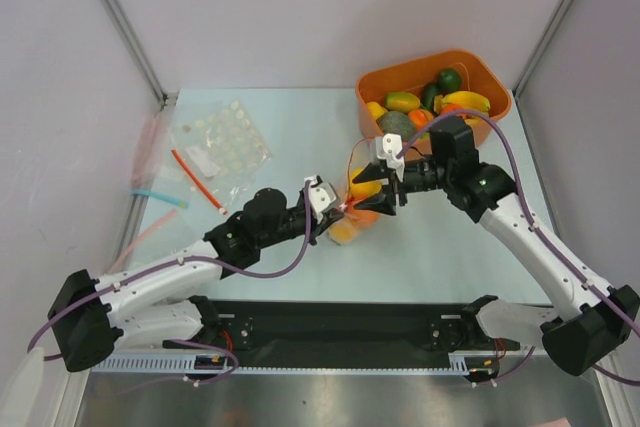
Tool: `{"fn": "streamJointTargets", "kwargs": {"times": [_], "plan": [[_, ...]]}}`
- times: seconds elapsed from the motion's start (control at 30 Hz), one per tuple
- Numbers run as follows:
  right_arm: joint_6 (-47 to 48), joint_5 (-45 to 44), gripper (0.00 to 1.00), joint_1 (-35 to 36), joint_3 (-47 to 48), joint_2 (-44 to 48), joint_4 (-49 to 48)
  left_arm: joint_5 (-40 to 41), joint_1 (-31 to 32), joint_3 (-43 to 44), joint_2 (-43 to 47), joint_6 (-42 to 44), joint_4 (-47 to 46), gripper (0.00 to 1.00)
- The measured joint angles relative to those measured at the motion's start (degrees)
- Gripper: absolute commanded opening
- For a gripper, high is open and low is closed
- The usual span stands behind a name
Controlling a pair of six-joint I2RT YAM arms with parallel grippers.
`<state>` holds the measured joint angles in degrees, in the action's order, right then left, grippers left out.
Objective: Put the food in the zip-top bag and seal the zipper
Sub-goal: Zip the zipper food storage bag at the center of the board.
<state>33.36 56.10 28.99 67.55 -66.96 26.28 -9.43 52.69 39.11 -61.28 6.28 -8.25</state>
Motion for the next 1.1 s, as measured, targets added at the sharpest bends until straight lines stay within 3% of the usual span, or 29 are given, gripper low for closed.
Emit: {"fn": "streamJointTargets", "kwargs": {"times": [0.33, 0.47, 0.8, 0.97, 1.1], "plan": [[15.2, 1.1, 0.48, 5.7, 4.1, -3.7, 8.0, 0.0, 0.0, 0.0, 1.2, 0.8, 1.8, 0.00], [18.1, 0.7, 0.43, 6.2, 4.1, -5.2, 10.1, -0.3, 0.0, 0.0, 1.2, 1.4, 2.1, 0.00], [23.4, 0.1, 0.42, 6.3, 5.9, -10.0, 13.0, -0.4, 0.0, 0.0, 1.3, 2.8, 2.7, 0.00], [25.3, 0.0, 0.33, 6.4, 6.6, -11.8, 13.5, -0.4, 0.0, 0.0, 1.4, 3.3, 3.1, 0.00], [26.4, 0.0, 0.19, 6.4, 7.1, -12.9, 14.1, -0.4, 0.0, 0.0, 1.5, 3.8, 3.8, 0.00]]}}
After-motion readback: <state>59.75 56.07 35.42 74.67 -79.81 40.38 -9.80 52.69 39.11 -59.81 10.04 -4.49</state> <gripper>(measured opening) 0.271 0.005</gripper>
